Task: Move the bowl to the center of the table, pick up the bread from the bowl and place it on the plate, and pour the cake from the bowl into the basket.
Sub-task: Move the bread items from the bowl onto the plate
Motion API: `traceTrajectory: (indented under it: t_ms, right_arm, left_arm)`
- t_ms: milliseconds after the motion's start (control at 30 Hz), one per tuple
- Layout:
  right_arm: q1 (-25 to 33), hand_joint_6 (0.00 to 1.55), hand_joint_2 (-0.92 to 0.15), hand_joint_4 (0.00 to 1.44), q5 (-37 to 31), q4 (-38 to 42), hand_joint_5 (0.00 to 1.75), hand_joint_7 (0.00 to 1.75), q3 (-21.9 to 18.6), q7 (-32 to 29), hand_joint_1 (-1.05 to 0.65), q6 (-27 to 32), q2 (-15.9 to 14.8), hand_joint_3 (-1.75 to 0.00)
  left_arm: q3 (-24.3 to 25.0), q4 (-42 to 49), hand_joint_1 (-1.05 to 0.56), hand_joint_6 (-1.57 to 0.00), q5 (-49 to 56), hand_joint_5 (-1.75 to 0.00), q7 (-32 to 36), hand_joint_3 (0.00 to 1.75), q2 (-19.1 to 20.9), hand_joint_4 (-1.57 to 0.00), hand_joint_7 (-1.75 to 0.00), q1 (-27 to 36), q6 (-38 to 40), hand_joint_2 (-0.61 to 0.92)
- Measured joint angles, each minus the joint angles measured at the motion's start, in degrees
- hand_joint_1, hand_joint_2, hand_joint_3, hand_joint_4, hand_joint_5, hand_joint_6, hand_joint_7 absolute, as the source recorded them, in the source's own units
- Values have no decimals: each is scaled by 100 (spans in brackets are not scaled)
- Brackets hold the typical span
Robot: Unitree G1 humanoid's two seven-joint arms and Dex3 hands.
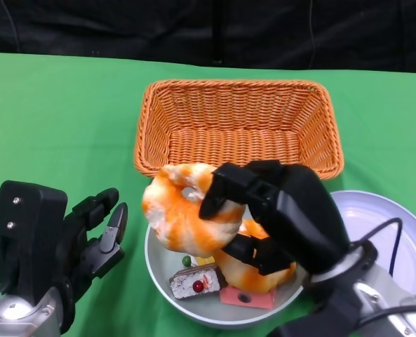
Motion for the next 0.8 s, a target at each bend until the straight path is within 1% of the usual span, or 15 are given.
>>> traceTrajectory:
  t_ms: [67, 133, 167, 200, 333, 433, 567, 733, 800]
  right_arm:
    - [156, 80, -19, 106, 316, -312, 175, 175, -186, 226, -26, -2, -9, -169]
    - [257, 79, -18, 105, 544, -535, 175, 174, -332, 406, -25, -5, -16, -172]
    - [304, 79, -16, 105, 660, -606, 175, 174, -384, 483, -24, -10, -16, -173]
    - [352, 79, -16, 106, 780, -668, 175, 174, -422, 564, -23, -15, -16, -173]
    - [511, 79, -13, 106, 1197, -928, 175, 174, -645, 841, -22, -93, -18, -175]
    - [581, 81, -12, 105, 1327, -1050, 175, 172, -789, 1000, -20, -114, -17, -175]
    - [727, 82, -14, 104, 1545, -1166, 175, 171, -1019, 1148, -13, -146, -18, -175]
    - [865, 82, -15, 105, 1687, -1195, 175, 169, -1238, 1317, -11, -194, -25, -175]
    - [966, 83, -13, 103, 1716, -1242, 175, 166, -1373, 1377, -10, -227, -60, -175]
  left_arm:
    - [3, 0, -73, -14, 1, -28, 0, 68, 3, -6, -3, 8, 0, 92]
    - [3, 0, -73, -14, 0, -29, -1, 68, 3, -5, -2, 9, 0, 92]
    - [3, 0, -73, -15, 0, -37, -2, 68, 3, -2, -2, 10, 0, 92]
    - [3, 0, -73, -15, -1, -40, -3, 68, 3, -1, -2, 10, -1, 92]
    - [21, 0, -73, -15, -7, -42, -11, 68, 3, 0, -2, 13, 0, 92]
    - [22, 0, -73, -15, -9, -42, -13, 68, 3, 0, -2, 14, 0, 92]
    - [16, -1, -73, -15, -3, -42, -13, 69, 5, 0, -2, 18, 0, 92]
    - [18, -1, -73, -15, -1, -41, -13, 68, 13, 0, -1, 24, 1, 92]
    - [18, 0, -73, -15, -8, -41, -26, 68, 11, 0, -1, 22, 0, 92]
